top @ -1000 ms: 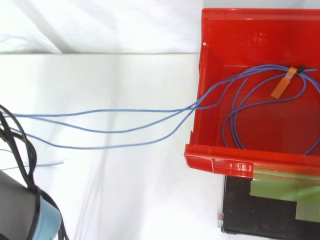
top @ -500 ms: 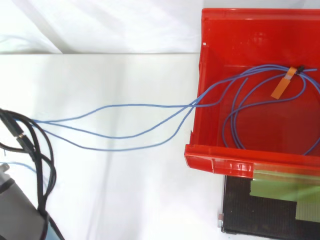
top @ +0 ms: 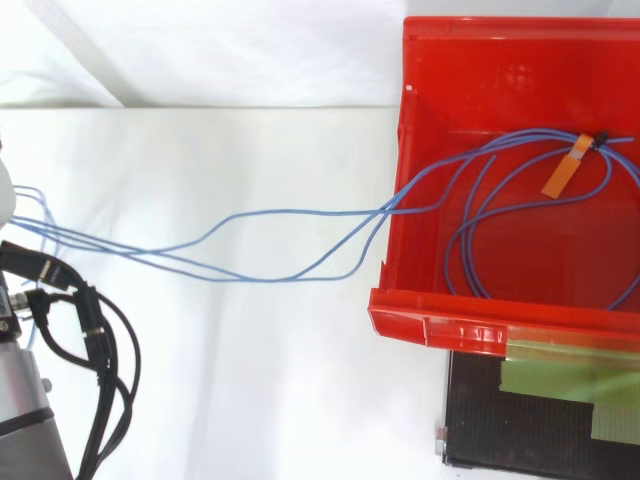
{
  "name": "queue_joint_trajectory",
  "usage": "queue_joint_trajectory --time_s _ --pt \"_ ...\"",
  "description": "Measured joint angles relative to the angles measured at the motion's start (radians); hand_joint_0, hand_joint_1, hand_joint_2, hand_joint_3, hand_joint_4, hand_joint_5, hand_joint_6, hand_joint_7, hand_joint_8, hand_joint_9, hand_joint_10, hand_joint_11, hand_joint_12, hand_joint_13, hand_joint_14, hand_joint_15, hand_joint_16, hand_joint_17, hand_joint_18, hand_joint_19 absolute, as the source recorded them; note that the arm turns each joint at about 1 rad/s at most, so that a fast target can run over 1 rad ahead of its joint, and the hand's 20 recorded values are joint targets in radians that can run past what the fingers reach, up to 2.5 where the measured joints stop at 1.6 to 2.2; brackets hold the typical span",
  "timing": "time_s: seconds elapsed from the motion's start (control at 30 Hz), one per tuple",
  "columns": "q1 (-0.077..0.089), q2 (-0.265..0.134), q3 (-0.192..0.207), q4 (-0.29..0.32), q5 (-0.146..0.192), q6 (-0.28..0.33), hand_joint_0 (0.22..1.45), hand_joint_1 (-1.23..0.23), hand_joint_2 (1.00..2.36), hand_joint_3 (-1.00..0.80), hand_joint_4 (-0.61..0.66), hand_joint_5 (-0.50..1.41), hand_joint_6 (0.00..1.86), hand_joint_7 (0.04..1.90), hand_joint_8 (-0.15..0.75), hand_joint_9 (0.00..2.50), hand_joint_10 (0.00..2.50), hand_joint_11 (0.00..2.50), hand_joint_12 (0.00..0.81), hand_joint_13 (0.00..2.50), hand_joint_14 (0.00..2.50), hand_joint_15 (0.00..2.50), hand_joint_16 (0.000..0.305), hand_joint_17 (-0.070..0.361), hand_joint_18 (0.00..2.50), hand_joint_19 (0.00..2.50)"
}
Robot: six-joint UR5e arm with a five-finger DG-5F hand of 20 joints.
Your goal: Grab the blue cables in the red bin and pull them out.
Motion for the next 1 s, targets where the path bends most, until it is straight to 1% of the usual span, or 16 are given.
queue_joint_trajectory --time_s 0.1,0.27,0.37,0.47,0.53,0.67,0.7,0.9,1.0 --pt "0.005 0.0 0.0 -0.055 0.032 0.039 0.79 -0.95 1.0 -1.0 0.25 1.12 0.01 0.8 0.069 1.41 0.03 1.92 0.394 1.68 0.01 1.7 0.043 0.096 1.0 1.12" --pt "0.018 0.0 0.0 -0.17 0.108 0.117 0.79 -0.95 1.0 -1.0 0.25 1.12 0.01 0.8 0.07 1.4 0.03 1.9 0.403 1.69 0.02 1.7 0.042 0.096 1.0 1.12" --pt "0.023 0.0 0.0 -0.228 0.145 0.157 0.79 -0.95 1.0 -1.0 0.24 1.11 0.01 0.8 0.074 1.4 0.03 1.9 0.402 1.68 0.02 1.7 0.043 0.096 1.0 1.12" --pt "0.028 0.001 0.0 -0.274 0.174 0.194 0.79 -0.95 1.0 -1.0 0.24 1.11 0.01 0.8 0.075 1.4 0.03 1.9 0.395 1.68 0.02 1.69 0.042 0.095 1.0 1.12" --pt "0.03 0.0 0.0 -0.294 0.186 0.211 0.79 -0.95 1.0 -1.0 0.24 1.11 0.01 0.8 0.072 1.41 0.03 1.9 0.408 1.68 0.01 1.7 0.042 0.095 1.0 1.12" --pt "0.032 0.0 0.0 -0.322 0.208 0.239 0.79 -0.95 1.0 -1.0 0.24 1.11 0.01 0.8 0.066 1.4 0.03 1.92 0.405 1.68 0.02 1.69 0.043 0.096 1.0 1.11" --pt "0.033 0.0 0.0 -0.325 0.21 0.244 0.79 -0.95 1.0 -1.0 0.25 1.11 0.01 0.8 0.065 1.4 0.03 1.91 0.395 1.68 0.02 1.69 0.043 0.096 1.0 1.13" --pt "0.034 0.0 0.0 -0.341 0.221 0.27 0.79 -0.94 1.0 -1.0 0.24 1.11 0.01 0.79 0.069 1.39 0.03 1.93 0.405 1.68 0.02 1.69 0.042 0.095 0.99 1.13" --pt "0.035 0.001 0.0 -0.361 0.23 0.286 0.78 -0.94 1.0 -1.0 0.24 1.11 0.01 0.8 0.074 1.39 0.03 1.93 0.409 1.68 0.03 1.69 0.043 0.096 1.0 1.13"
